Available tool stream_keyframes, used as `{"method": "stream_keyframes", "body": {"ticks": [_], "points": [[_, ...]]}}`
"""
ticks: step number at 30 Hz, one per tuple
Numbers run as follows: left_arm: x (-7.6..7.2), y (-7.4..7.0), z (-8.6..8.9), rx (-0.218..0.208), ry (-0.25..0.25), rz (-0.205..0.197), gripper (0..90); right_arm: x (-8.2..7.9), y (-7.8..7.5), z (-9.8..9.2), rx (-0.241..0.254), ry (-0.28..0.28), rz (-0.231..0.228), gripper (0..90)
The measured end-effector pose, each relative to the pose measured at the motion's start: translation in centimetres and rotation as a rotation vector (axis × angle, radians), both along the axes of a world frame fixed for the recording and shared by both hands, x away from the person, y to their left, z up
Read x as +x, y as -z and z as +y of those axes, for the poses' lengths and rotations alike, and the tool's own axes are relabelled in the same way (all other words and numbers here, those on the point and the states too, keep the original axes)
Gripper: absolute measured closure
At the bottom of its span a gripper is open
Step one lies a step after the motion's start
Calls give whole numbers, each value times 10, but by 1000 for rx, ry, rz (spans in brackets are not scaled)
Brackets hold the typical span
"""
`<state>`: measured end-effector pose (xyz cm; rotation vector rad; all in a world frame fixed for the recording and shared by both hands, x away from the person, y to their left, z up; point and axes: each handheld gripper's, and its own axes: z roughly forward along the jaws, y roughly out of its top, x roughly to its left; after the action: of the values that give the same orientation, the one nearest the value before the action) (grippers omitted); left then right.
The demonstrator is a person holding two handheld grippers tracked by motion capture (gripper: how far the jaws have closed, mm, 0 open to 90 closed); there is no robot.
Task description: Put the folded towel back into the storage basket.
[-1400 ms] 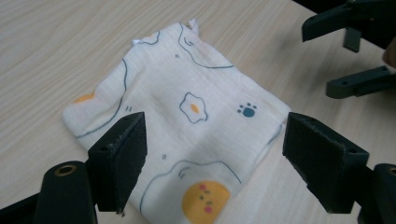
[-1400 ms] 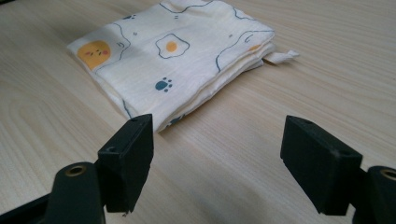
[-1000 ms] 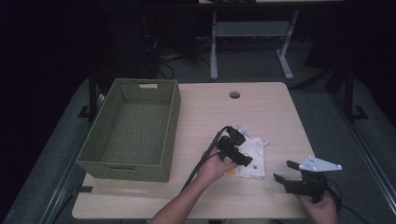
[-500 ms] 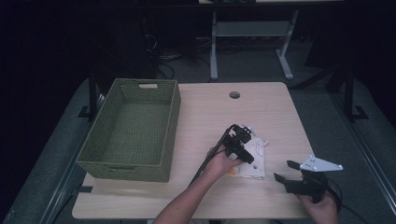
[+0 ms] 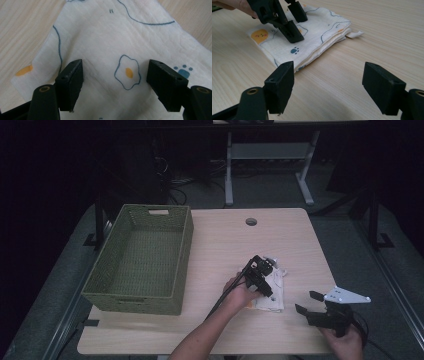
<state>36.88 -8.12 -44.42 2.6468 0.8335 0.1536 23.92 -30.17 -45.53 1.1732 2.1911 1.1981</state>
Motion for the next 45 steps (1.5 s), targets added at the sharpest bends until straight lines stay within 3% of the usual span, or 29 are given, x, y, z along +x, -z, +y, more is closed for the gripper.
{"method": "stream_keyframes", "body": {"ticks": [19, 31, 45], "points": [[5, -4, -6, 57, 23, 31, 411, 0, 0, -2, 13, 17, -4, 253], [15, -7, -1, 71, 25, 37, 646, -1, -1, -2, 16, 15, -6, 253], [20, -8, 1, 78, 18, 38, 781, -1, -1, -1, 17, 11, -6, 253]]}}
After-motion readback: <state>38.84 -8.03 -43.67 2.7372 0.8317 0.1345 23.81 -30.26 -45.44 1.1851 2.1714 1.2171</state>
